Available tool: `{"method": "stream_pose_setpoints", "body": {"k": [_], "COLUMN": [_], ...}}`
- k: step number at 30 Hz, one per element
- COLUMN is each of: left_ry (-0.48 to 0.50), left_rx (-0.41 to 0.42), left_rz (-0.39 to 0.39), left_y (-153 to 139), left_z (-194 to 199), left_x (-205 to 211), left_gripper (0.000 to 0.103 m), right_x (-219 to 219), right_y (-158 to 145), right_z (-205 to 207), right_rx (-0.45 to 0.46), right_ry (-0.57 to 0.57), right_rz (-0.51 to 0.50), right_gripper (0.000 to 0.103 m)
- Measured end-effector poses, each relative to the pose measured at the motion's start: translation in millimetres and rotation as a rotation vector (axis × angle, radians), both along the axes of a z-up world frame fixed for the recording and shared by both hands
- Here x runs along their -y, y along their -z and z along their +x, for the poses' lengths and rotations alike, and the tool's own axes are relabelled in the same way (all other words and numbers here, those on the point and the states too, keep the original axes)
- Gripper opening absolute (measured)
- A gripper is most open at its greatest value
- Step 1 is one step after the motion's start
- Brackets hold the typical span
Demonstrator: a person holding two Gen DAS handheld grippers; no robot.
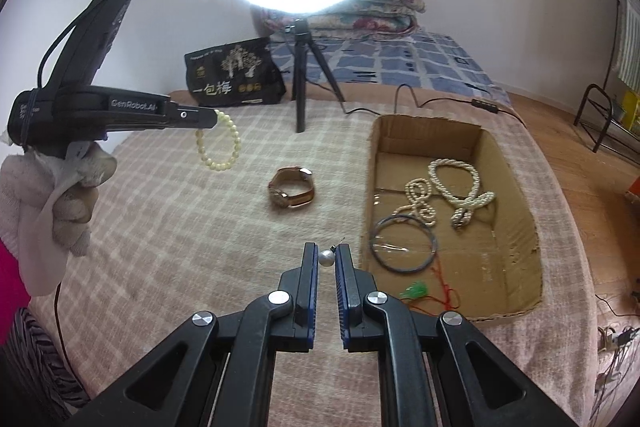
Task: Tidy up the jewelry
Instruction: 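Lift and carry the bracelet and earring over the cardboard box with both tools, then open both tools to drop the bracelet and earring into the box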
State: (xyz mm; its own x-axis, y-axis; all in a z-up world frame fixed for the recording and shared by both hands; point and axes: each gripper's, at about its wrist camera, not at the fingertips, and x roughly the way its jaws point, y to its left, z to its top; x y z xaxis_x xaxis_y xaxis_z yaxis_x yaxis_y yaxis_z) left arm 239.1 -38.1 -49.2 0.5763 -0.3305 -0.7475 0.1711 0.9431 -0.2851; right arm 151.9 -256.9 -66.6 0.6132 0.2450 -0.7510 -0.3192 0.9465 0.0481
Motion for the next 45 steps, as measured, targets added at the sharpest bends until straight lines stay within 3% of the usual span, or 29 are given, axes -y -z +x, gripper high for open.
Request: {"method": "stream_pose_setpoints", "body": {"k": [17, 27, 40, 42, 45], "left_ry": [0.105, 0.129, 0.152, 0.159, 0.169], "left_rx": [0.044, 0.015, -0.041, -0.041, -0.033], "left_rz": [-0.038, -0.018, 0.009, 0.015, 0.023], "left_y": [-23, -7, 19, 19, 18], "left_z": [43, 82, 103, 103, 102], "left_x": [82, 132, 155, 157, 158], "left_gripper": [0.005, 0.005, 0.005, 0.005, 0.005], "right_x": [55, 61, 64, 64, 64], "right_y": [2, 8, 16, 17, 18], "right_z": [24, 33, 40, 40, 40], "right_rx": [-0.027, -0.051, -0.081, -0.083, -0.086], "right_ry": [0.139, 0.158, 0.173, 0.175, 0.181], "right_rz": [0.043, 0.063, 0.061, 0.061, 0.065], "right_gripper": [0.006, 0.006, 0.008, 0.011, 0.025]}}
